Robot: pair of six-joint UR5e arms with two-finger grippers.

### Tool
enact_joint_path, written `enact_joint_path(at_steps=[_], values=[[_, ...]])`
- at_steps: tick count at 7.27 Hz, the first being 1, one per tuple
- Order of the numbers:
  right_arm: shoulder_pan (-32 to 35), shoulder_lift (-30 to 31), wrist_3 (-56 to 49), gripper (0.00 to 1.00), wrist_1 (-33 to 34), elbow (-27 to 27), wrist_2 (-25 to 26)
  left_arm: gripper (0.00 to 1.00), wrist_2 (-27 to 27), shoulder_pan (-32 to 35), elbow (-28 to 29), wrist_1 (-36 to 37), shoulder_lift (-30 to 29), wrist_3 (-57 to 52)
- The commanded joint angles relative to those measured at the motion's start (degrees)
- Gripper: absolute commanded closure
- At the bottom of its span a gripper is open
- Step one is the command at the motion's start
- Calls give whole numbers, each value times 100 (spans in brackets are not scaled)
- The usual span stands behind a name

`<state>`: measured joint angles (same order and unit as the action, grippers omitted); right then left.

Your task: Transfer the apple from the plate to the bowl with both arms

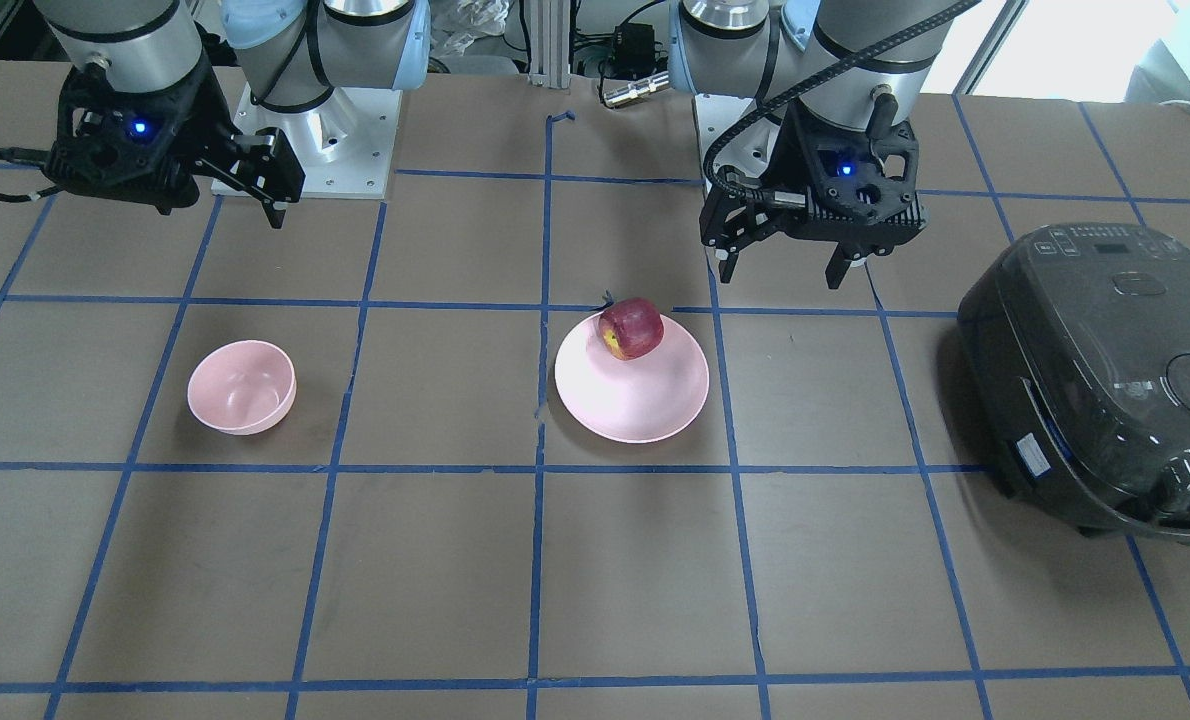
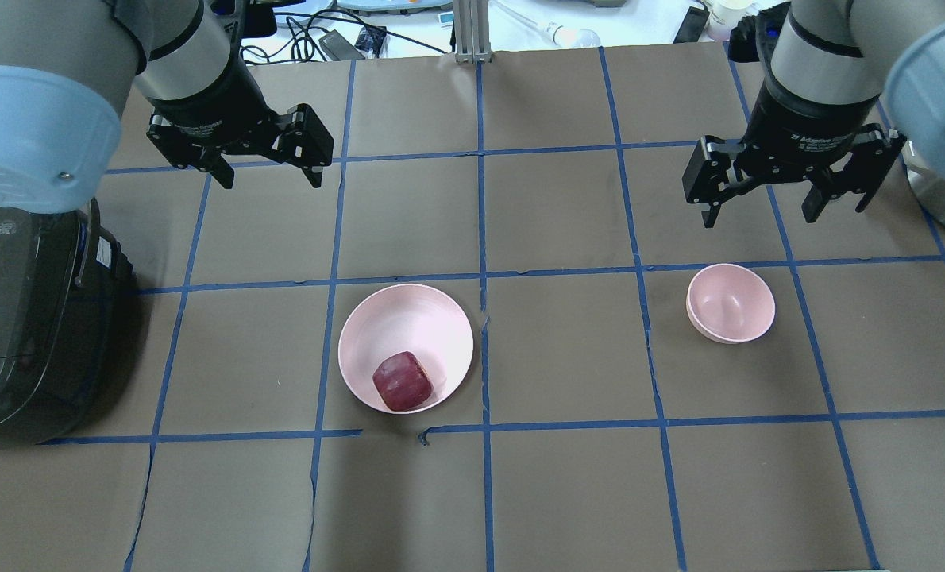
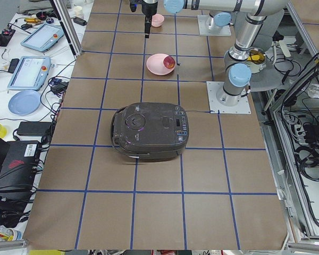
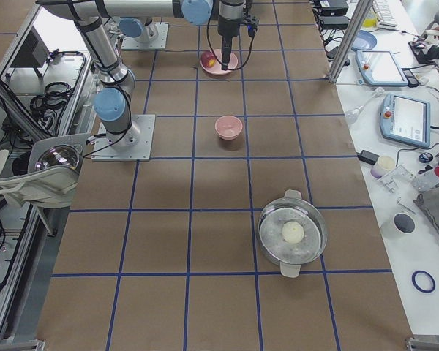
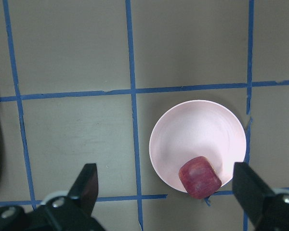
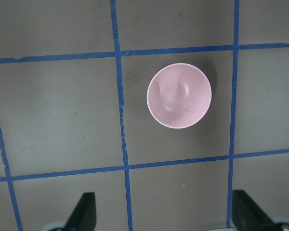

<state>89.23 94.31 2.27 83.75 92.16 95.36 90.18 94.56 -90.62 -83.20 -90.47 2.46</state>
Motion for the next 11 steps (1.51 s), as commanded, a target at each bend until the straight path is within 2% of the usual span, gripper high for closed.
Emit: enact_joint_path(at_steps=[1,6,8,9,11], values=[[24,105,-51,0,-419,-294,-166,0,0,-8,53,-38,-6,9],[33,36,1,0,-438,-295,-114,0,26,-52,19,-152,-85,61],[-11,-140,-25,0,-404,-198,-62,0,0,123,-8,-170,-155,620],[-20,-202,-68,0,-360,-181,-122,0,9,368,-191,-161,-182,937],[-54,-194,-148,0,-420,-216,-131,0,-61,782,-1032,249,-103,1893]])
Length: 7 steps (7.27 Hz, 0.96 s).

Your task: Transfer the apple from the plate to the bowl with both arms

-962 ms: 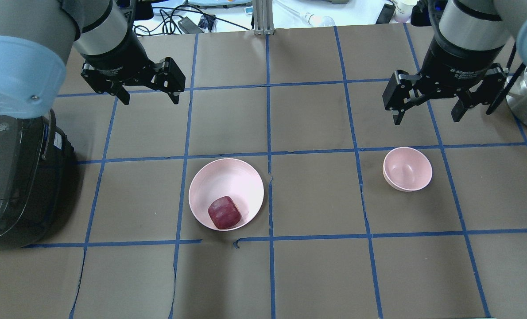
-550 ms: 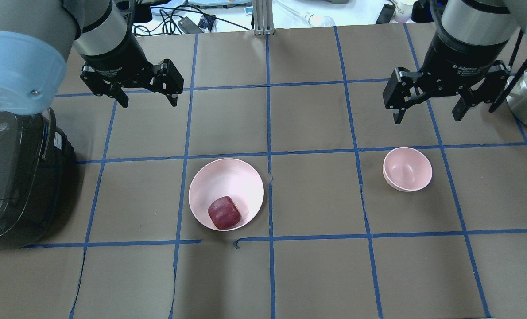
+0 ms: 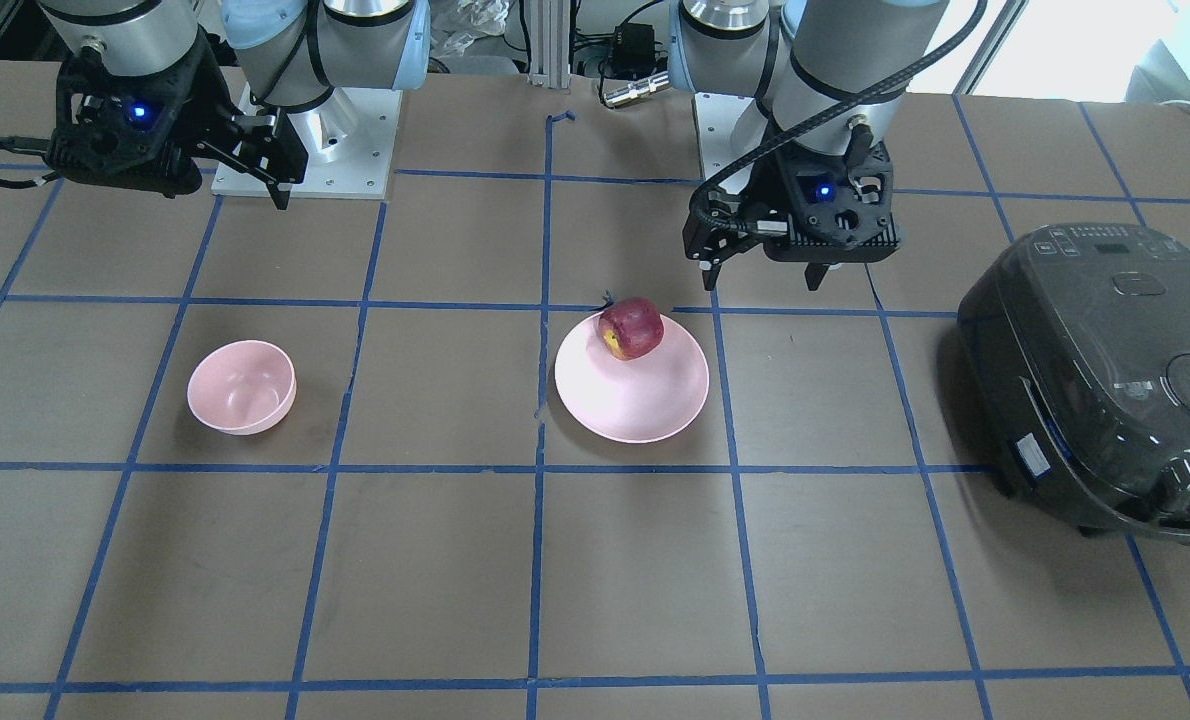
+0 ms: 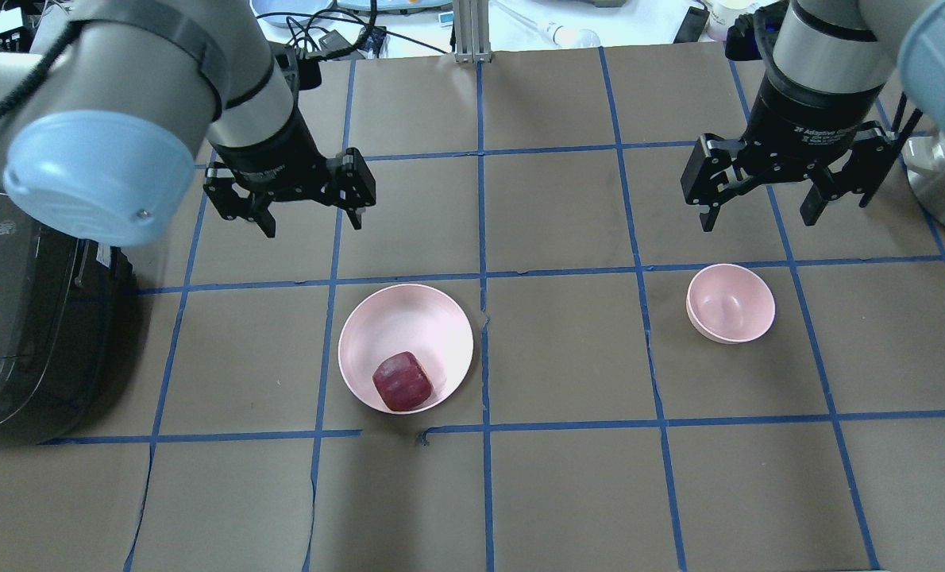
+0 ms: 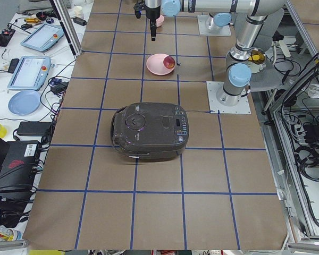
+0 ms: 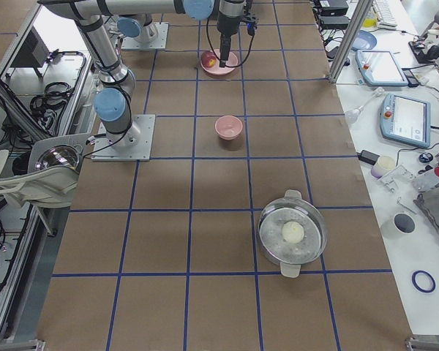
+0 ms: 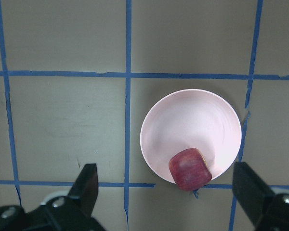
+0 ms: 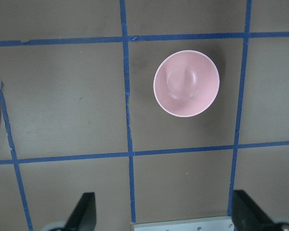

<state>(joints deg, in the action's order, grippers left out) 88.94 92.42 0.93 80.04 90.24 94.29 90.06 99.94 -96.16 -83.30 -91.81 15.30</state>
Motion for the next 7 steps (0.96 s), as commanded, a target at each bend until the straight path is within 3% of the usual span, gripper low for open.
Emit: enact_joint_path(at_steps=[1,3,4,6,7], values=[[-18,56,-6,0,-58,-67,-68,0,-58,384,-752,522,-12,1032],[-52,-4,-49,0,-15,-41,-244,0,-50,657,-1428,760,-38,2040],[-200,-48,-223,0,38,2,-253,0,-50,797,-1849,1415,-30,2343],[-1207,-521,-1354,0,73,29,-297,0,-303,843,-2641,2348,-21,2548],[-1526,-776,-1611,0,448,125,-506,0,-331,817,-2914,2997,-82,2548]])
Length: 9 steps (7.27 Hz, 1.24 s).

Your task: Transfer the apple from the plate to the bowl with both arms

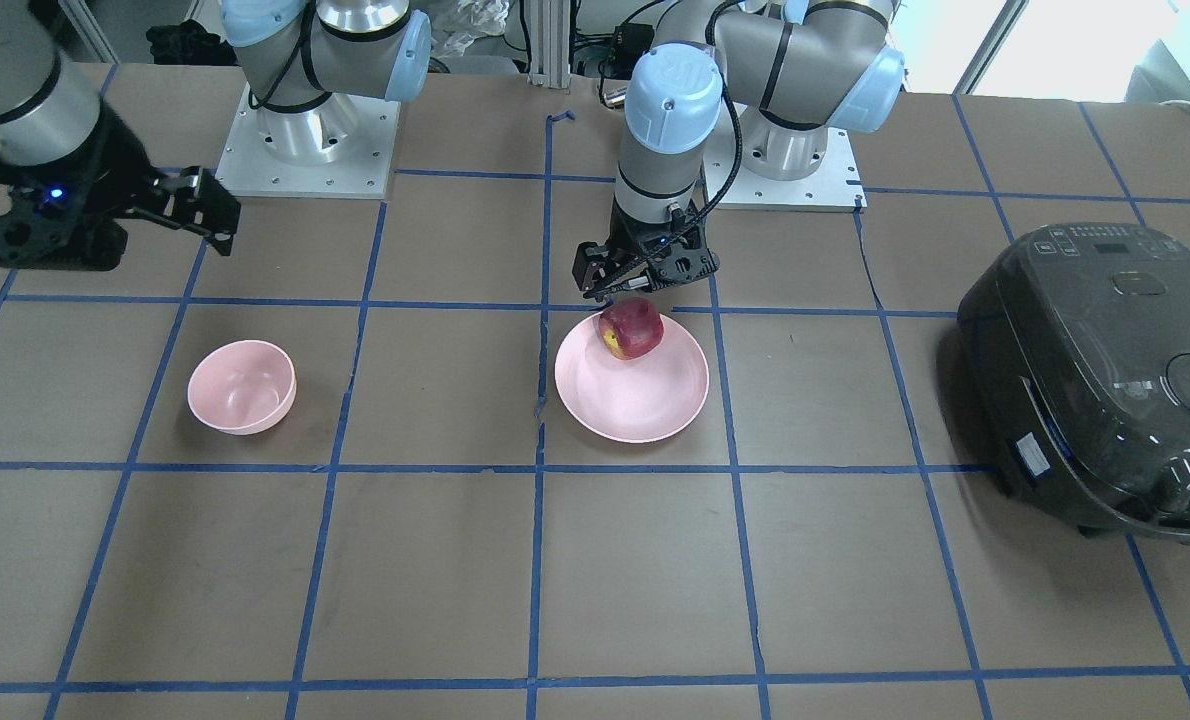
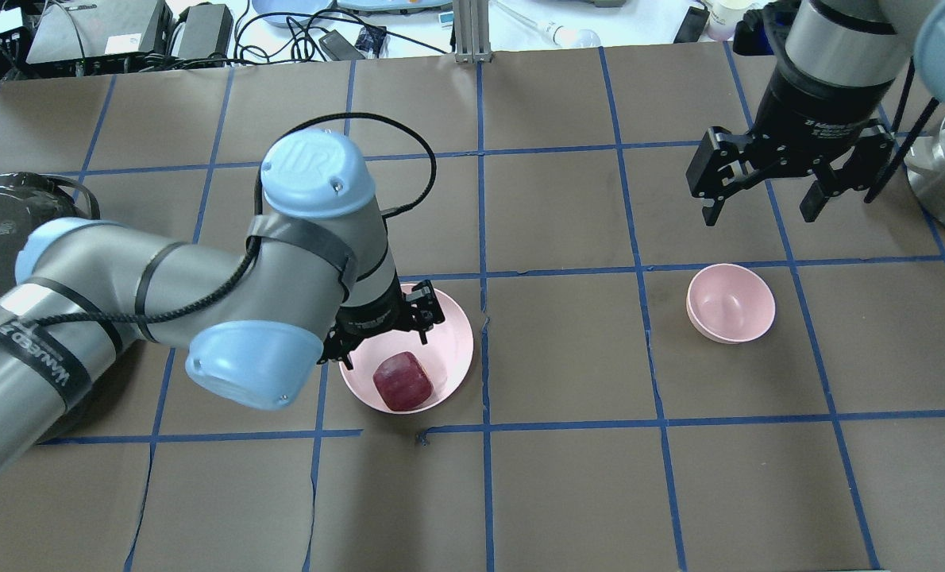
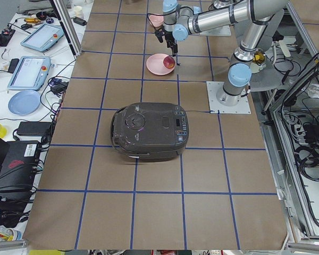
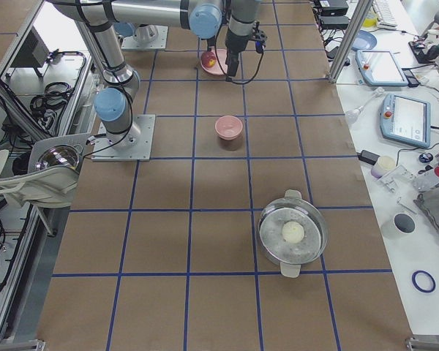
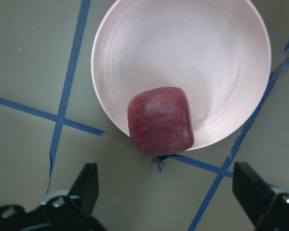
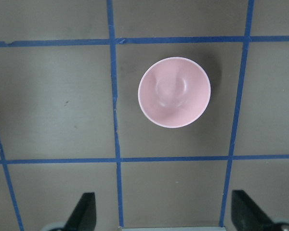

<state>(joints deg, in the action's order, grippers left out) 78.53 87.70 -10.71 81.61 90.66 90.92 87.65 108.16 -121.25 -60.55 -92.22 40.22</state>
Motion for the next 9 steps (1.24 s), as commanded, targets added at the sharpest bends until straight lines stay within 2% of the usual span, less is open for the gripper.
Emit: enact_joint_path(at_steps=[1,2,3,4,6,7,8,9], values=[[-575,-480,-615,0,981,388,-188,0,-116,-5,-486,921,-163,83],[-594,-595,-730,0,1632,930,-180,0,-108,-5,-487,1027,-243,135],[-611,-735,-1271,0,2657,1449,-171,0,-108,-14,-479,1211,-296,144],[-620,-867,-1276,2,3206,1837,-162,0,-90,-40,-470,1300,-331,144],[-777,-1235,-1329,5,3467,2008,-101,0,-46,-67,-470,1415,-402,162],[-778,-1438,-1277,15,3467,2017,-83,0,-38,-75,-478,1424,-419,153],[-778,-1457,-1267,32,3423,2139,-144,0,-38,-110,-470,1424,-463,153],[-778,-1475,-1267,61,3440,2209,-153,0,-38,-189,-487,1450,-489,14]])
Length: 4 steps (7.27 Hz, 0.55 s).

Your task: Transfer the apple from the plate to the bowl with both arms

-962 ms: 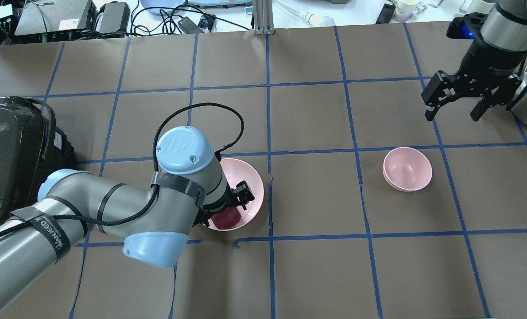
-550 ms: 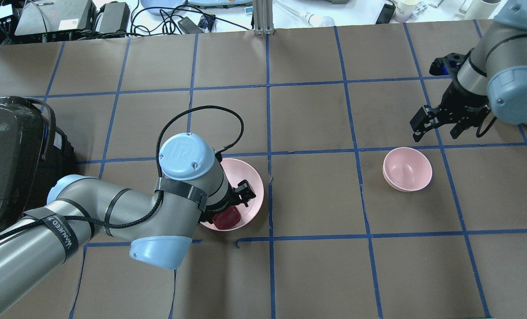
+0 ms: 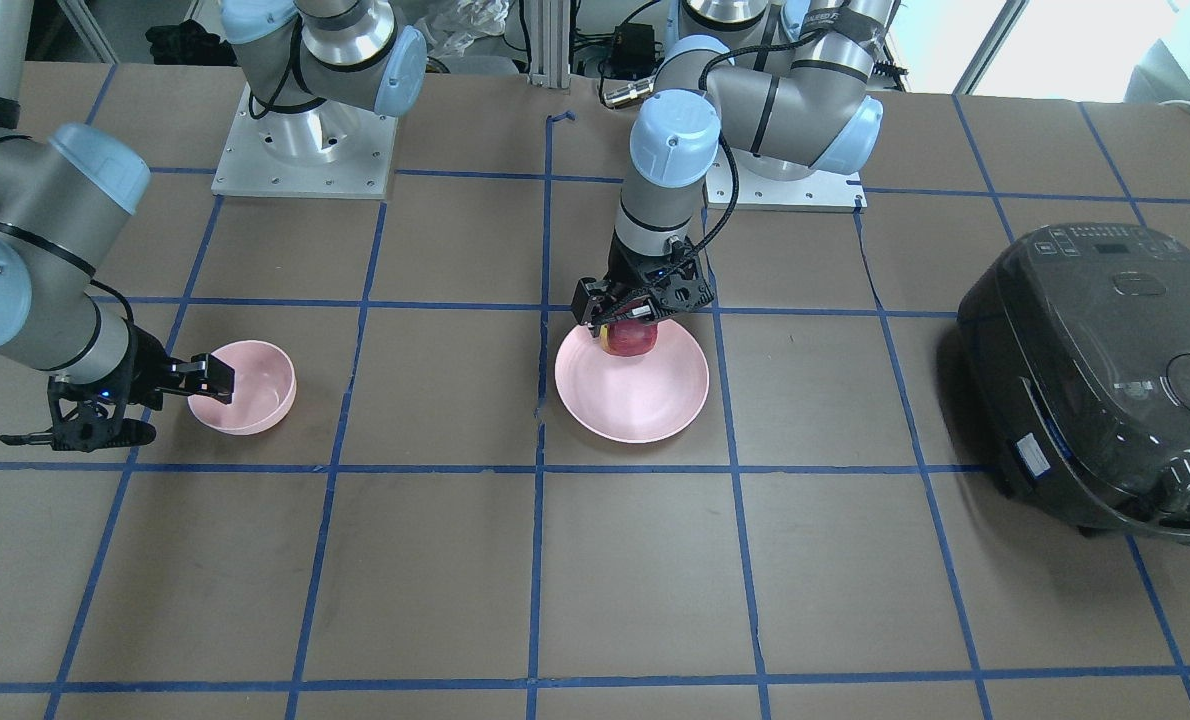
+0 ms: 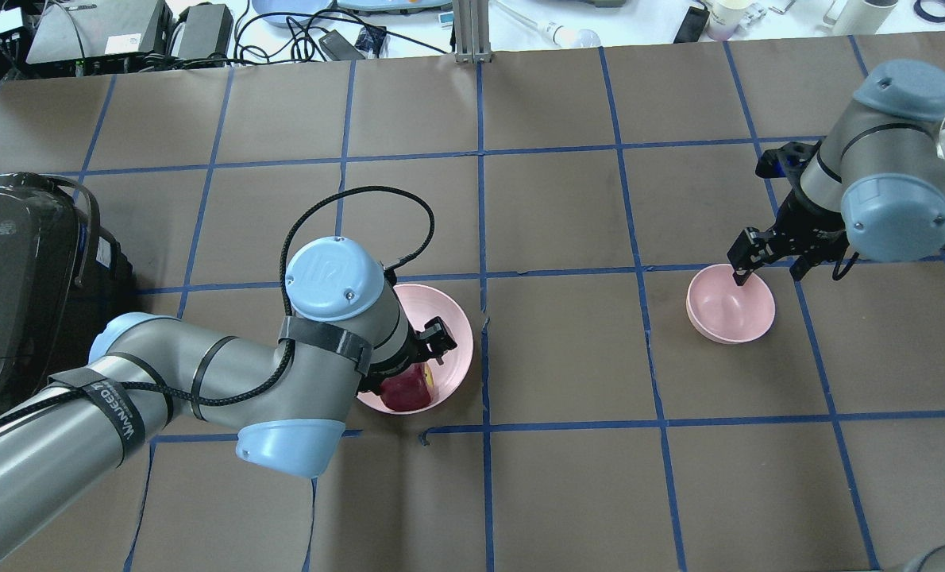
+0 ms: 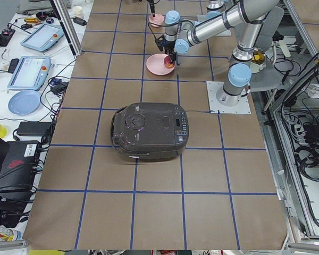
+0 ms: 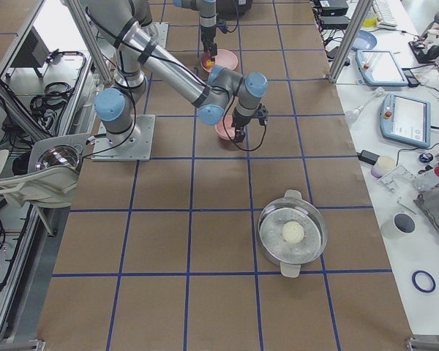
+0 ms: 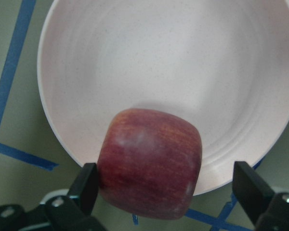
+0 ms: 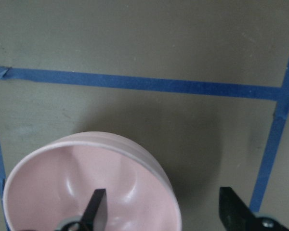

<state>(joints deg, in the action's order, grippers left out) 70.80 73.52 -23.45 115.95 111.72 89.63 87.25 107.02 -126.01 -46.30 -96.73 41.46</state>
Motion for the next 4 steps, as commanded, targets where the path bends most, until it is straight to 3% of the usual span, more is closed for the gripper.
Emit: enact_joint_path(at_steps=[1,2,4], values=[[-14,-57,68,95,-2,96,-16,0,2,-76,-12,24,-74,-199],[-5,-49,104,100,-37,69,28,0,2,-85,-12,24,-83,-409],[-5,30,104,100,-177,-44,28,0,11,-85,-3,24,-101,-402]])
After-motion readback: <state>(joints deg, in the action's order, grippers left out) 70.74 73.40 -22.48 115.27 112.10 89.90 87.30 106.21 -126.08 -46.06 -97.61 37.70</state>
